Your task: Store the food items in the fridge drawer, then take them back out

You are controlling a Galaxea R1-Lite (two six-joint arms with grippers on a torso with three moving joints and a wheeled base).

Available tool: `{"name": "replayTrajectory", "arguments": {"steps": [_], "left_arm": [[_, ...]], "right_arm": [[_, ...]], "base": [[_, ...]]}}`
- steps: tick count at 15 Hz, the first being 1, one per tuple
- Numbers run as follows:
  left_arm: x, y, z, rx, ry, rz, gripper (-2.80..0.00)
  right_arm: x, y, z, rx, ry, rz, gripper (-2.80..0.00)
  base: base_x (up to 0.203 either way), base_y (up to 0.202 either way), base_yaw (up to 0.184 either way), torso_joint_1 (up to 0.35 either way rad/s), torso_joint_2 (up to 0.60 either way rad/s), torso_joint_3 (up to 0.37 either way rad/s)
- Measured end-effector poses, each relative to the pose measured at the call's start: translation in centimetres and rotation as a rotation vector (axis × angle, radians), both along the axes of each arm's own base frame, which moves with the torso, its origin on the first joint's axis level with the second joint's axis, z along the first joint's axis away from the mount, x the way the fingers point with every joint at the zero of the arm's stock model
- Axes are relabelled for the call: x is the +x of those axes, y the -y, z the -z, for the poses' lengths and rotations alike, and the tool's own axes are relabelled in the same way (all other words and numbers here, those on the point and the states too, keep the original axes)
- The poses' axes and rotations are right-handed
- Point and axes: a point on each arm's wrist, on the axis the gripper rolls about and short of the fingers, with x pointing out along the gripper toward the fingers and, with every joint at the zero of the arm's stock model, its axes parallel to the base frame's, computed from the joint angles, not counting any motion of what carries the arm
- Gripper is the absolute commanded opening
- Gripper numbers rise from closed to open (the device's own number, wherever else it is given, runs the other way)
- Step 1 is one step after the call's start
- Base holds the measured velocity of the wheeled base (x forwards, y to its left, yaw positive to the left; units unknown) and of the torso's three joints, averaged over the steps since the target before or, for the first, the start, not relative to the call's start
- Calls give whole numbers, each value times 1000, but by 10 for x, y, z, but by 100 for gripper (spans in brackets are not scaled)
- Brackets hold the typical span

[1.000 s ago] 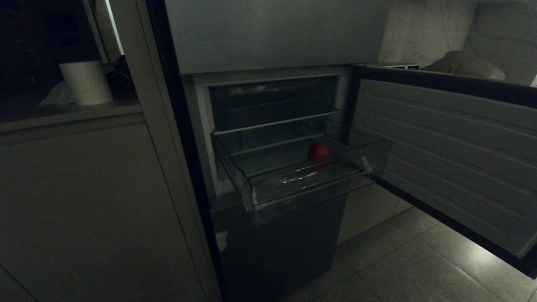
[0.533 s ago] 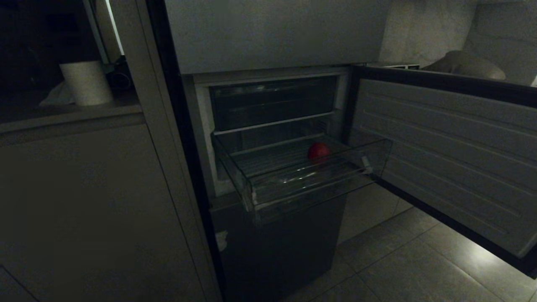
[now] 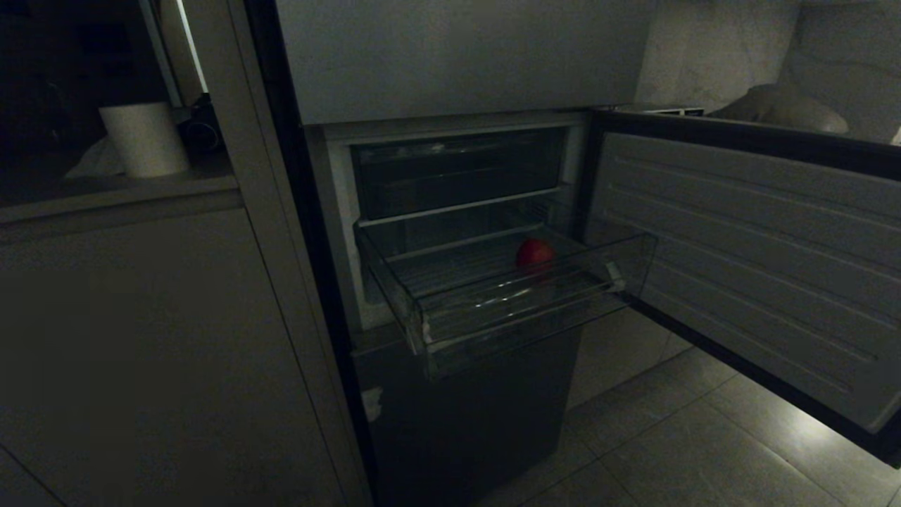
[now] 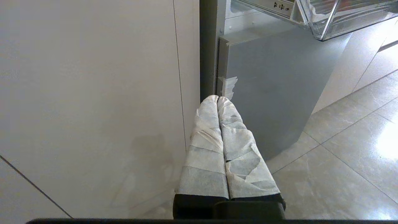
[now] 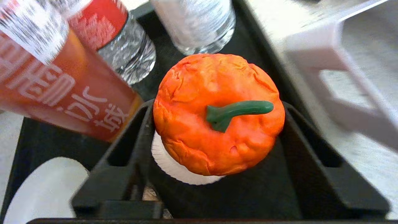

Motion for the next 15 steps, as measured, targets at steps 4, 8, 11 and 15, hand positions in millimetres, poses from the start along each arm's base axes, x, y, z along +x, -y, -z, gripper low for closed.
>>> {"name": "replayTrajectory", "arguments": {"steps": [4, 8, 11, 15], "left_arm": [[0, 0, 0, 0, 0, 0, -280], [0, 0, 0, 0, 0, 0, -280], [0, 0, 0, 0, 0, 0, -280], [0, 0, 0, 0, 0, 0, -280]], "right_arm": [[-5, 3, 2, 2, 8, -3, 0], [-6, 2, -7, -20, 9, -5, 0], [-28, -18, -34, -48, 40, -30, -280], [-58, -88, -102, -143, 97, -62, -280]], "base": [[0, 0, 0, 0, 0, 0], [0, 0, 0, 0, 0, 0], [0, 0, 0, 0, 0, 0], [0, 0, 0, 0, 0, 0]]}}
